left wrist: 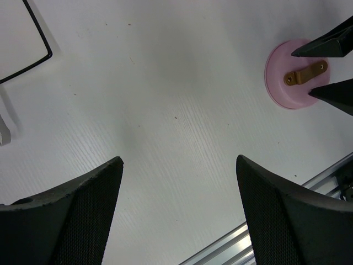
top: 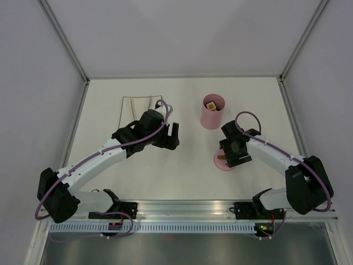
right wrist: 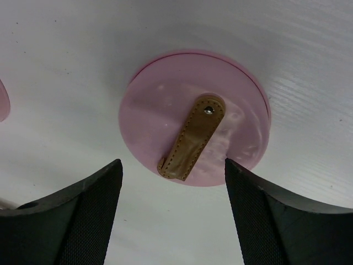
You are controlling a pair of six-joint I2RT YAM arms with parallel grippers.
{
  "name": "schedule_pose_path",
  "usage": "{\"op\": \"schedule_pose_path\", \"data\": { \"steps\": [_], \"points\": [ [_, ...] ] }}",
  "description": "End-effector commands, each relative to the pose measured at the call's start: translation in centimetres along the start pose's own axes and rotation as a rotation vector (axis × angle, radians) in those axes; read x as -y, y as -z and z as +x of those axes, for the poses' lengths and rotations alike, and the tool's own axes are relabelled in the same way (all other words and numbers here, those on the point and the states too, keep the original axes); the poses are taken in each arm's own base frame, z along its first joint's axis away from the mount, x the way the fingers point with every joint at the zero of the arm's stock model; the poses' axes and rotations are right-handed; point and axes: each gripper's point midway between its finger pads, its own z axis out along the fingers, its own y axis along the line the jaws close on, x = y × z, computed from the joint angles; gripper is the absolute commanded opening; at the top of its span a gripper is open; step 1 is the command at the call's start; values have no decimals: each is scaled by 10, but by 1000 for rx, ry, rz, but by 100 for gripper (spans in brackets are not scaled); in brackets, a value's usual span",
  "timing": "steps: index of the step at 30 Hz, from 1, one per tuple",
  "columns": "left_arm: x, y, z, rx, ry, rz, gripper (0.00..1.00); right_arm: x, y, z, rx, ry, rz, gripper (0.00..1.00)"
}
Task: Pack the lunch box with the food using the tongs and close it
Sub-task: Pick up the box lid from the center of the board.
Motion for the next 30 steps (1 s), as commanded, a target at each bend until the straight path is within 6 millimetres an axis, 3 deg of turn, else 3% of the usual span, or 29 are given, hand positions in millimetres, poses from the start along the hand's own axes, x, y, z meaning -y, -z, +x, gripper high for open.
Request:
{"op": "schedule_pose_path", "data": {
  "steps": [1,5,9,11,16,19,21,25,30],
  "points": [
    [-3,4,-3,19,-38,-12,88,-11,2,-5,36,-14,-1,79],
    [-7,1,-2,13,-49,-35,89,-4,-5,-6,55,25,56,71],
    [-7,-3,-2,4,-55,-41,89,5,-9,-10,79,95,113,42],
    [-8,-6,-2,-2,-62,-44,89,12,-8,-11,82,129,149,35],
    [-8,-6,-5,3,-64,-49,89,12,-2,-16,90,298,139,0],
    [-3,-4,-9,7,-65,-25,89,-10,12,-17,85,475,52,0],
    [4,-3,-13,11,-64,6,89,-35,27,-15,90,586,-37,0],
    [15,0,-21,19,-53,50,89,-57,57,-15,143,768,-139,0],
    [10,1,-17,11,-30,23,89,-84,122,-23,207,905,-336,0]
  ]
}}
